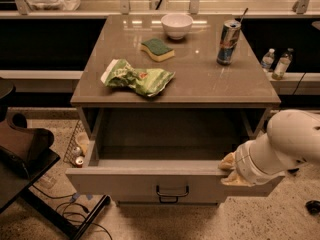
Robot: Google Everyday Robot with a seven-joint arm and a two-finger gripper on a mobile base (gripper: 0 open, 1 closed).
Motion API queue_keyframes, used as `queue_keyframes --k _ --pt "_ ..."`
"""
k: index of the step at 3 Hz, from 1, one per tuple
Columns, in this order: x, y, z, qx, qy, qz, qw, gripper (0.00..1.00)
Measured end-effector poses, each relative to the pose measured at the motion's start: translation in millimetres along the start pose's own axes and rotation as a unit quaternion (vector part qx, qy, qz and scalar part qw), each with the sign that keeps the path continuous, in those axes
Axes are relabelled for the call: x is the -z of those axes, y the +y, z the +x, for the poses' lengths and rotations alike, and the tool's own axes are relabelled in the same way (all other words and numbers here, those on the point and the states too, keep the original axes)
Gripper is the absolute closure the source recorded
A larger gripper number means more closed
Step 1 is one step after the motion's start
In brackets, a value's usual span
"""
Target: Open top drawer
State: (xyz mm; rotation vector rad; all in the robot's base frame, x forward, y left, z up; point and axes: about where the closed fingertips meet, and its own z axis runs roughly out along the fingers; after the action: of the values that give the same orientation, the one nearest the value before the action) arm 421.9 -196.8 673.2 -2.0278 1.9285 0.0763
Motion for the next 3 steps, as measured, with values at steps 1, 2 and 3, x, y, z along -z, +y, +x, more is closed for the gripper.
queue_keyframes --k 1,2,3 --pt "0.0 0.0 0.0 0.0 0.0 0.0 1.0 1.0" --pt "0.4 0.4 -1.0 0.001 0.0 0.0 1.0 0.74" --pt "0.6 0.5 -1.5 0.002 0.001 0.0 1.0 0.51"
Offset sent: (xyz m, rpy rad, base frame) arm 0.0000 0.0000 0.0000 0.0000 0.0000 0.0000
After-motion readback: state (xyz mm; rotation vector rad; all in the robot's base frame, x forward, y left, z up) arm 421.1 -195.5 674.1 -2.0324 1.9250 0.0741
